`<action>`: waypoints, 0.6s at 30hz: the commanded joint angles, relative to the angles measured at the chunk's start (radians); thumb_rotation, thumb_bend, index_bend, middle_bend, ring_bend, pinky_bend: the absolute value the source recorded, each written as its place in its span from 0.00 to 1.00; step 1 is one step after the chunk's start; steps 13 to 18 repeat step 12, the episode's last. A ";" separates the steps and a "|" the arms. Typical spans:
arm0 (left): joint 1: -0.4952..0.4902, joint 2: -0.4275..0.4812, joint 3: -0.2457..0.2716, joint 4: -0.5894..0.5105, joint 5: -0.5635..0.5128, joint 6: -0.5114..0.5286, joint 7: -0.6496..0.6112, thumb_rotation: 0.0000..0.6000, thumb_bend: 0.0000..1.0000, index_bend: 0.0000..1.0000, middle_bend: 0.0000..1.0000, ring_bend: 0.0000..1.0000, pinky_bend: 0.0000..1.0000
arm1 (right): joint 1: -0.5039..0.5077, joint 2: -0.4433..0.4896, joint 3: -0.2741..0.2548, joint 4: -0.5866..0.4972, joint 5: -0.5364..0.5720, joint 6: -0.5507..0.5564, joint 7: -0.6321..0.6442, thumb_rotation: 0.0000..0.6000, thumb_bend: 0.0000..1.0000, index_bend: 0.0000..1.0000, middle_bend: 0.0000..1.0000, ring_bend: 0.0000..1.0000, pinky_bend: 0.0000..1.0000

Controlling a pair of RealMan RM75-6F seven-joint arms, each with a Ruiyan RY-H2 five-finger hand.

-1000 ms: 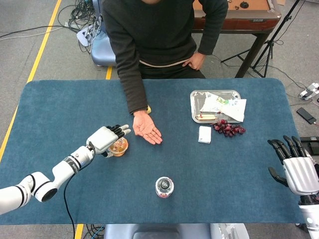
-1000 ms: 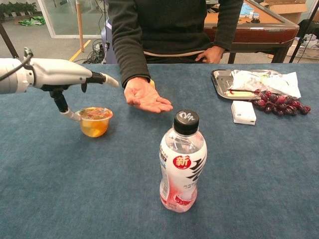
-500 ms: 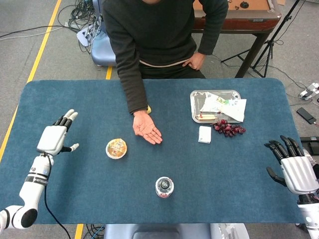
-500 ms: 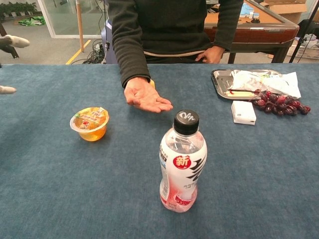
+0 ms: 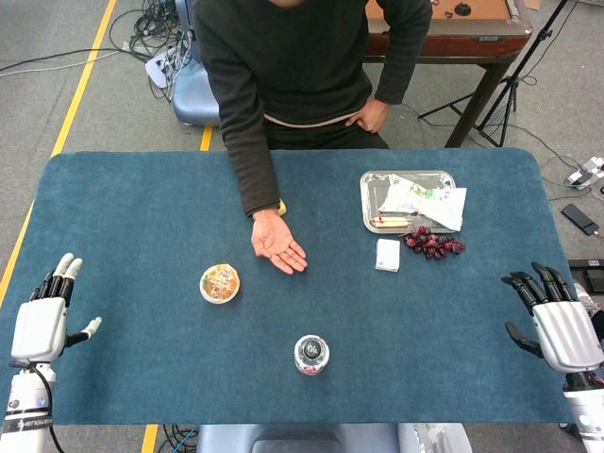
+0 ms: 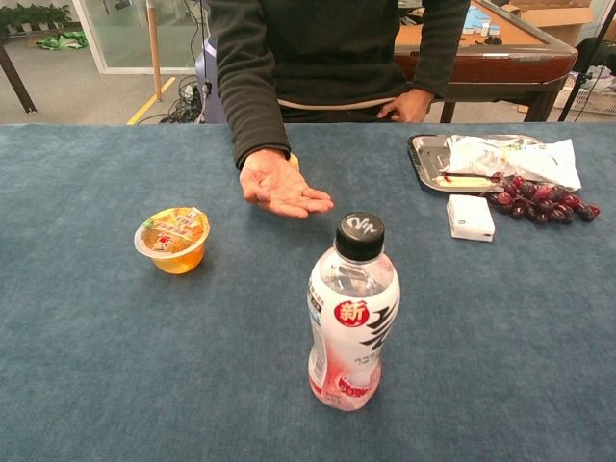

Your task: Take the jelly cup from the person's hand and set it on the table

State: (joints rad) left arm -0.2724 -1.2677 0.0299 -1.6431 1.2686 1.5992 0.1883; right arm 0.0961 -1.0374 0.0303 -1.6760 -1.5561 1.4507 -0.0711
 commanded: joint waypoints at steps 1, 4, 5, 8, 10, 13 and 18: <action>0.034 -0.017 0.022 -0.001 0.062 0.029 0.021 1.00 0.19 0.06 0.01 0.09 0.19 | 0.001 0.000 -0.002 -0.005 0.001 -0.003 0.000 1.00 0.26 0.22 0.20 0.05 0.11; 0.044 -0.013 0.023 -0.011 0.087 0.025 0.034 1.00 0.19 0.06 0.01 0.09 0.19 | -0.002 0.000 -0.001 -0.009 0.003 0.001 -0.001 1.00 0.26 0.22 0.20 0.05 0.11; 0.046 -0.013 0.020 -0.012 0.100 0.026 0.037 1.00 0.19 0.06 0.01 0.09 0.18 | -0.003 0.000 -0.001 -0.010 0.003 0.003 -0.002 1.00 0.26 0.22 0.20 0.05 0.11; 0.052 -0.018 0.010 -0.005 0.127 0.032 0.042 1.00 0.19 0.06 0.01 0.09 0.18 | -0.005 0.001 -0.001 -0.013 0.000 0.008 -0.002 1.00 0.26 0.22 0.20 0.05 0.11; 0.055 -0.020 0.006 -0.001 0.142 0.032 0.062 1.00 0.19 0.06 0.01 0.09 0.18 | -0.006 0.002 -0.001 -0.013 0.001 0.010 -0.002 1.00 0.26 0.22 0.20 0.05 0.11; 0.056 -0.018 0.004 -0.001 0.149 0.024 0.082 1.00 0.19 0.06 0.01 0.09 0.18 | -0.006 0.003 -0.002 -0.013 0.001 0.009 -0.002 1.00 0.26 0.22 0.20 0.05 0.11; 0.056 -0.018 0.004 -0.001 0.149 0.024 0.082 1.00 0.19 0.06 0.01 0.09 0.18 | -0.006 0.003 -0.002 -0.013 0.001 0.009 -0.002 1.00 0.26 0.22 0.20 0.05 0.11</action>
